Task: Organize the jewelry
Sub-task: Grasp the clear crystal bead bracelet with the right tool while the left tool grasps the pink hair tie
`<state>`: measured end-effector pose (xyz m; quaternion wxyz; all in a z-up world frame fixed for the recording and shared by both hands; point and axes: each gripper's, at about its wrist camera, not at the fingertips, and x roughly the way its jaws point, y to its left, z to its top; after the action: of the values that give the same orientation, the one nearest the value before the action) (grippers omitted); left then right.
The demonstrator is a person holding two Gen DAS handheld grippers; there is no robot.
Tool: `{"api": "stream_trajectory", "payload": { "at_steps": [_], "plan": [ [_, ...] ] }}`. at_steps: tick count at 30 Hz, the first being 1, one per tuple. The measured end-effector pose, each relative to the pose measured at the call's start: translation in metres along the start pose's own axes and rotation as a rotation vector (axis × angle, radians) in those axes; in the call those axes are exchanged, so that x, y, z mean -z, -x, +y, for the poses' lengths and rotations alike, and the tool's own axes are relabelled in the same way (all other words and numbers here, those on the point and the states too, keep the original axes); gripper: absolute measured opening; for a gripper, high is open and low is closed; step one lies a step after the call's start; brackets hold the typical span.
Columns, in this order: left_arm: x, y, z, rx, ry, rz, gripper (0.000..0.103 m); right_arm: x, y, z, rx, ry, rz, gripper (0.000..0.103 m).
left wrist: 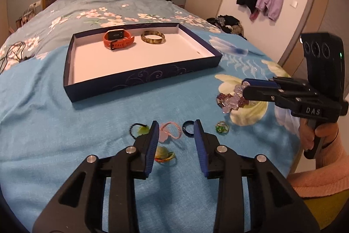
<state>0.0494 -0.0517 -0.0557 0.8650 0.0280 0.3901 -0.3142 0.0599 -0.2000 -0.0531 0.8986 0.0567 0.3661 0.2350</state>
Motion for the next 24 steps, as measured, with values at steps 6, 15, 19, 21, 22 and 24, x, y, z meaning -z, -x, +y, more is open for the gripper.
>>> {"api": "stream_trajectory", "payload": {
  "at_steps": [6, 15, 19, 21, 22, 24],
  "plan": [
    [-0.001, -0.017, -0.003, -0.063, -0.018, 0.024, 0.029, 0.001, -0.004, -0.001, -0.003, -0.006, 0.01, 0.02],
    [-0.004, -0.018, 0.005, -0.042, 0.01, 0.015, 0.004, -0.002, -0.005, -0.001, -0.003, -0.005, 0.001, 0.02],
    [-0.006, -0.014, 0.007, -0.019, 0.024, 0.002, 0.004, -0.007, -0.005, 0.0, 0.001, 0.003, -0.01, 0.02],
    [-0.009, -0.01, 0.009, 0.002, 0.035, -0.007, 0.004, -0.011, -0.004, 0.0, 0.005, 0.008, -0.017, 0.02],
    [-0.01, -0.009, 0.01, 0.007, 0.038, -0.012, 0.004, -0.014, -0.004, 0.0, 0.007, 0.012, -0.021, 0.02],
    [-0.013, -0.005, 0.011, 0.014, 0.042, -0.022, 0.003, -0.018, -0.003, 0.0, 0.011, 0.019, -0.031, 0.02]
  ]
}}
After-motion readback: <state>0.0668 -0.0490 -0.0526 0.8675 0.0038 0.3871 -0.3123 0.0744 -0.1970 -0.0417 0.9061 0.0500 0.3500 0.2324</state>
